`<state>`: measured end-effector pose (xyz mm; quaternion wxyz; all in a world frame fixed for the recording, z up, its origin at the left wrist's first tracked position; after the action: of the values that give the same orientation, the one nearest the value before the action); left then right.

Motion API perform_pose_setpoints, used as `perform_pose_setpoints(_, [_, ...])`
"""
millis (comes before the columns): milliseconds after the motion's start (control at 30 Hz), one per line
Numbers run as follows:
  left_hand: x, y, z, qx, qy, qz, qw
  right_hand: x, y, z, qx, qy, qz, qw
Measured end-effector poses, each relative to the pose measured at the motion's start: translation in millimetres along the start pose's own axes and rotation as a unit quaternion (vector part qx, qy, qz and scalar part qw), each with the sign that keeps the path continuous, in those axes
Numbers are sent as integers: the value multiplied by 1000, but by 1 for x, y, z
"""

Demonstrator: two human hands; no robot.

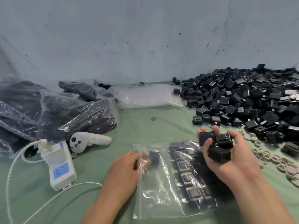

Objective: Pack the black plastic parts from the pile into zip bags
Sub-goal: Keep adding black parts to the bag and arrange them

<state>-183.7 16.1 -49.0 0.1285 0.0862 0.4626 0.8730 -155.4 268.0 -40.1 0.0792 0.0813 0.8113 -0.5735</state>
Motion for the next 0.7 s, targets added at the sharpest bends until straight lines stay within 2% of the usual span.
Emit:
perform_pose_setpoints(133, [1, -8, 3, -16, -9, -29, 999, 4, -3, -1, -5, 2, -9, 1000])
perform_pose_setpoints(200, [2, -14, 11, 19, -30, -46, 998, 7, -3, 0, -13, -3, -7, 1000])
perform_pose_setpoints(333, [8, -19, 28, 116, -59, -14, 991, 15, -4, 3, -23, -6, 11, 1000])
perform_pose_setpoints(533, [8, -15, 24, 154, -46, 9, 987, 25, -11, 10, -14, -17, 7, 1000])
perform_pose_setpoints(700, [-1, -12, 12, 73, -34, -38, 996, 29, -10, 7, -24, -19, 15, 999])
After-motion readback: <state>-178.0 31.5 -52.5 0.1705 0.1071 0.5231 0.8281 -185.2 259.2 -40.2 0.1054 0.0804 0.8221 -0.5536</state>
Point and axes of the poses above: each hand's wrist, its own x-axis towards the middle knuckle, its own y-axis out of the back of the hand, z = x × y, the point moved 7 cm from there along x, towards the middle knuckle, and after that the axes turned 13 degrees about -z, right-handed, at the moved point
